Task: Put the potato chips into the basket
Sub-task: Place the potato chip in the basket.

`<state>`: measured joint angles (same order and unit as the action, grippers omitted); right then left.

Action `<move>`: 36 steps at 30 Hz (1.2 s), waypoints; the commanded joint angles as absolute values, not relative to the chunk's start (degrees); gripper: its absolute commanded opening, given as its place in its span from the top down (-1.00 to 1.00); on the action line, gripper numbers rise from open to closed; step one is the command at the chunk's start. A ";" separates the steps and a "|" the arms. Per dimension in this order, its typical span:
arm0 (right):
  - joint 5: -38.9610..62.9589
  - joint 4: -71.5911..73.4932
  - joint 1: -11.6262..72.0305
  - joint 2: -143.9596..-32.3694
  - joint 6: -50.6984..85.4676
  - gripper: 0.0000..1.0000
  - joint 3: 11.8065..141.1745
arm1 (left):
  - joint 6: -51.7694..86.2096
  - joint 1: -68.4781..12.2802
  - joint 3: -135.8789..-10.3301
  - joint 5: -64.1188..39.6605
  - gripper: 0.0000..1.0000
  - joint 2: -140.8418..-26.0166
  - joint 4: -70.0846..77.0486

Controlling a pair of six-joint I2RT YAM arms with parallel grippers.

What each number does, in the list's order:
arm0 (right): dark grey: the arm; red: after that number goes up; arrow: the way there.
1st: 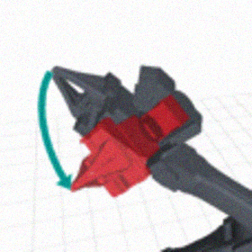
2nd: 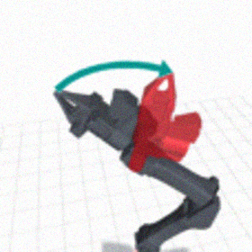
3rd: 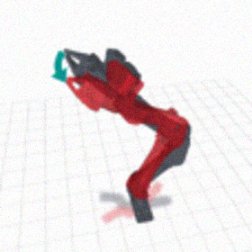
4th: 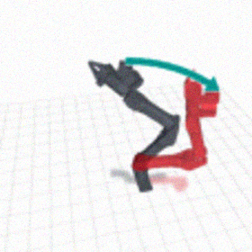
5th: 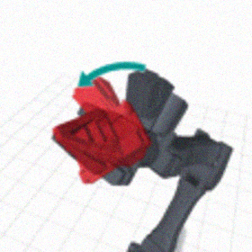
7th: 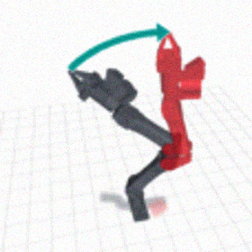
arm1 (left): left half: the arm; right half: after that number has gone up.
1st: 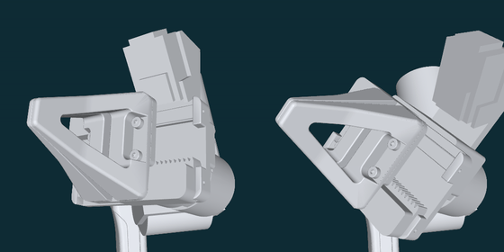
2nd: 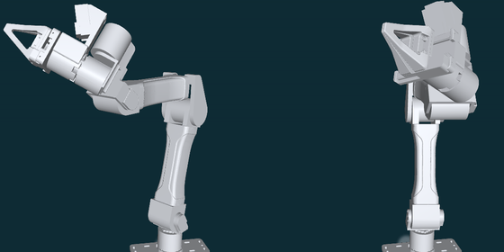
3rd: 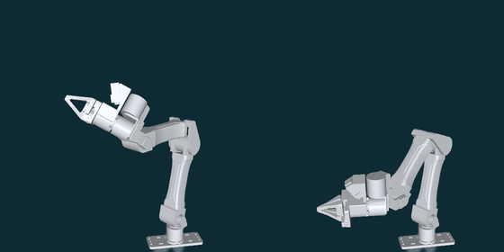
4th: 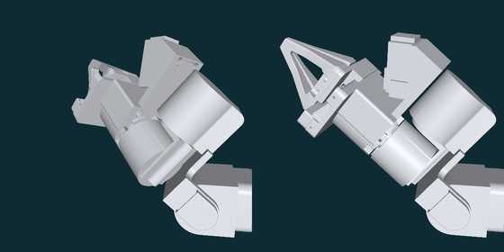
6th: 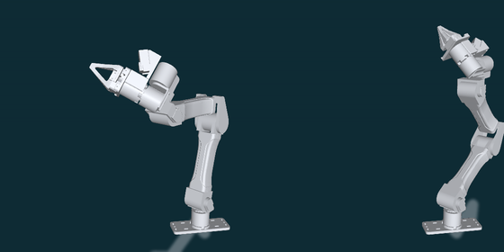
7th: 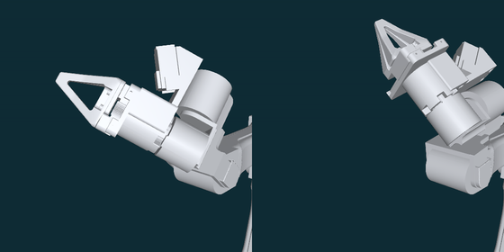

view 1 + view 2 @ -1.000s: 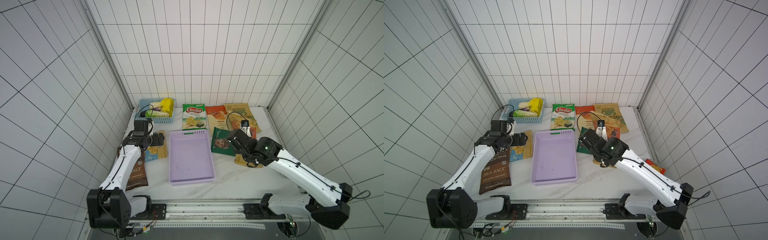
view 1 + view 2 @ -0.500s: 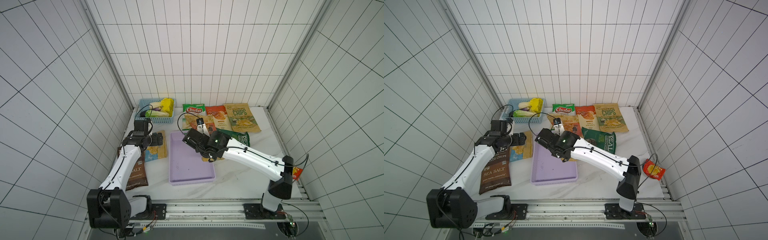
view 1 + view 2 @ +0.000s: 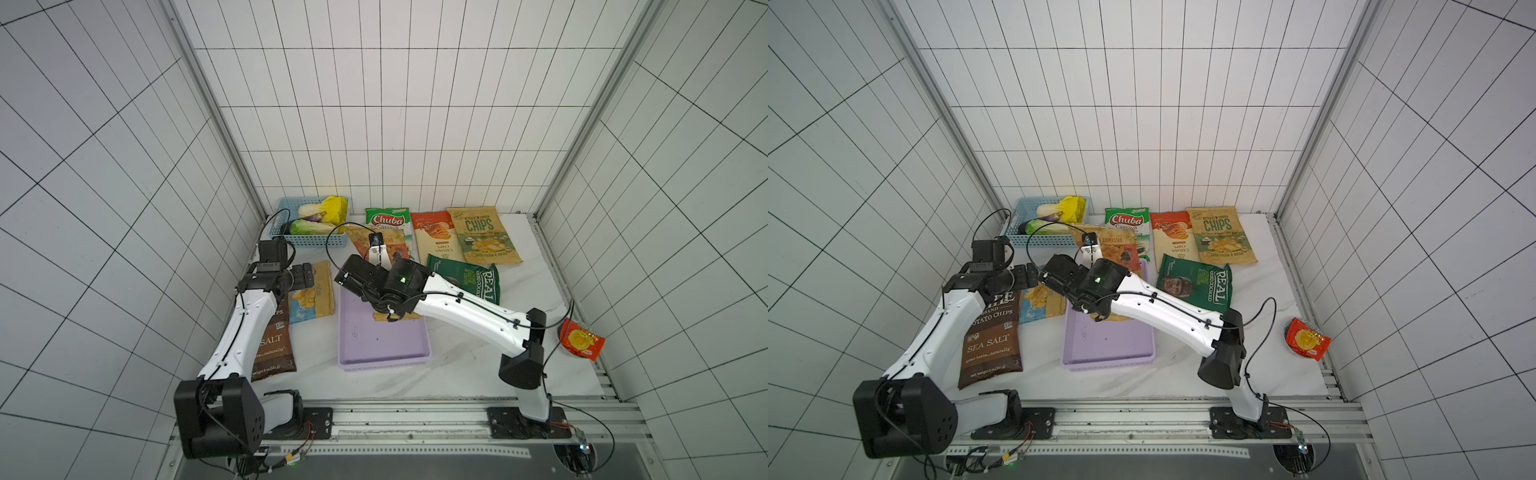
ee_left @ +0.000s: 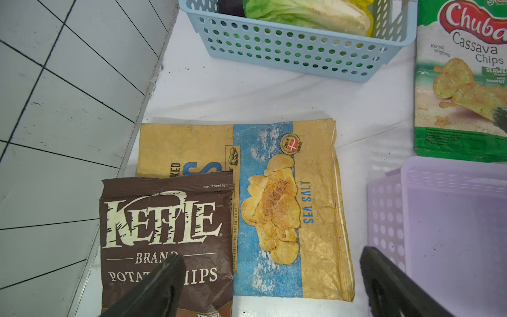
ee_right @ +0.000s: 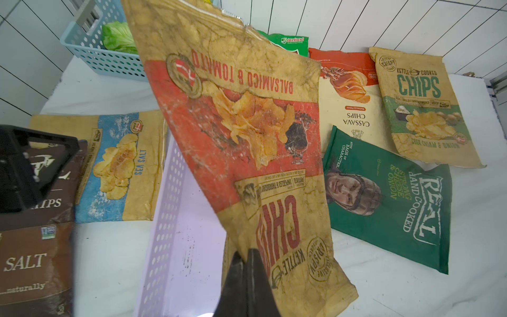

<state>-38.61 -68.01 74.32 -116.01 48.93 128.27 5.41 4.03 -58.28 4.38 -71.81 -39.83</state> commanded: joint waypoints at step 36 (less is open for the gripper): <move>-33.70 -80.69 73.74 -130.15 68.73 1.00 129.83 | 6.68 4.60 -60.44 6.08 -0.95 -71.37 -38.23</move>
<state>-33.47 -80.20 74.37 -128.79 68.01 130.65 6.31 4.29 -58.92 6.04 -71.81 -39.62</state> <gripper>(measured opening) 0.043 0.978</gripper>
